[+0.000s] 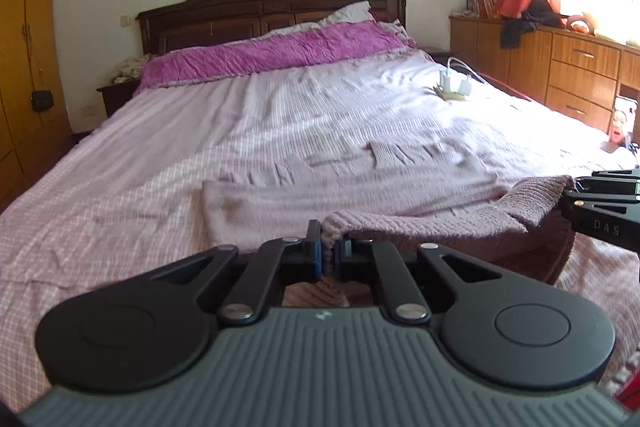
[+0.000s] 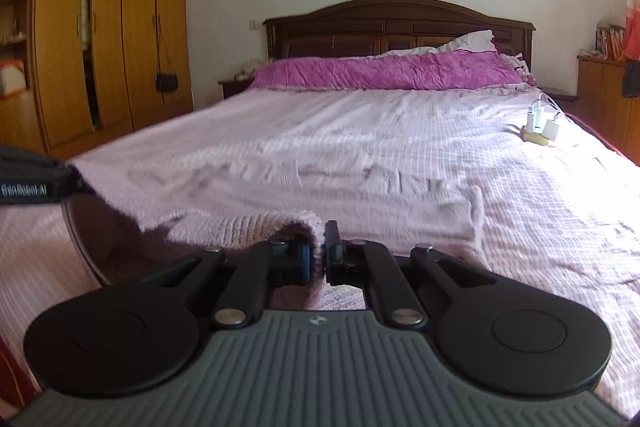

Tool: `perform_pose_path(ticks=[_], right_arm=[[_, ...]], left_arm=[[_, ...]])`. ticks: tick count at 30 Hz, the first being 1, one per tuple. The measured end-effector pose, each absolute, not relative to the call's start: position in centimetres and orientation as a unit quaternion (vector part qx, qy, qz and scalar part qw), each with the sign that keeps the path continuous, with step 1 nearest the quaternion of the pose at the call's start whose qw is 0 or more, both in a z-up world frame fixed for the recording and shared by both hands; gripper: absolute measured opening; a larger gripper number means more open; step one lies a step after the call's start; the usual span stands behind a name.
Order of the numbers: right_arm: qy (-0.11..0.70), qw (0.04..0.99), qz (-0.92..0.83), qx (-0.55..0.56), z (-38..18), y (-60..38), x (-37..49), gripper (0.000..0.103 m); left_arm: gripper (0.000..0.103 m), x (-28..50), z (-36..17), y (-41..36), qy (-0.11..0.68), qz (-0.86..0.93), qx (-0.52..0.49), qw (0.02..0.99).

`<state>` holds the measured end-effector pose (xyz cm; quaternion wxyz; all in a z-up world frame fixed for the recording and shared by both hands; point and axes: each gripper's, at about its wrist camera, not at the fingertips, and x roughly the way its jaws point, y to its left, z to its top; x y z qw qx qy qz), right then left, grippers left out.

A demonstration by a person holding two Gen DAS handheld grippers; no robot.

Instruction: Fold small clothes

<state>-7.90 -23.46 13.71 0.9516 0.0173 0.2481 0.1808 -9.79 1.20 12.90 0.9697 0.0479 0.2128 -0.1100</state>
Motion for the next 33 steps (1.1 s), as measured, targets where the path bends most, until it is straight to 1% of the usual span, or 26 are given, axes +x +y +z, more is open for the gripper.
perform_pose_path(ticks=[7,12,16,20,27,31,32,33], right_arm=[[0.199,0.962,0.184,0.017,16.8,-22.8,-1.7,0.007],[0.192,0.965,0.180,0.013,17.5,-21.9,4.1,0.007],[0.199,0.965,0.169,0.004,16.6,-20.9,8.5,0.007],[0.224,0.962,0.157,-0.014,13.5,-19.7,13.0,0.007],[0.282,0.952,0.118,-0.001,5.8,-18.2,19.1,0.007],[0.329,0.938,0.109,-0.002,1.8,-17.9,21.8,0.008],[0.344,0.933,0.110,-0.004,0.9,-17.7,22.4,0.008],[0.358,0.927,0.111,-0.003,0.0,-17.7,22.5,0.009]], left_arm=[[0.007,-5.5,15.5,0.5,0.171,-0.095,0.036,0.980],[0.007,-0.9,16.9,-0.1,0.151,-0.086,0.032,0.984],[0.007,3.4,16.4,-0.6,0.151,-0.079,0.037,0.985],[0.007,7.8,13.8,-1.0,0.172,-0.060,0.030,0.983],[0.007,15.1,7.8,-1.2,0.245,-0.029,0.008,0.969],[0.008,18.3,5.1,-0.8,0.289,-0.025,0.002,0.957],[0.010,18.8,4.5,-0.7,0.299,-0.023,0.004,0.954],[0.010,19.2,3.9,-0.8,0.309,-0.022,0.005,0.951]])
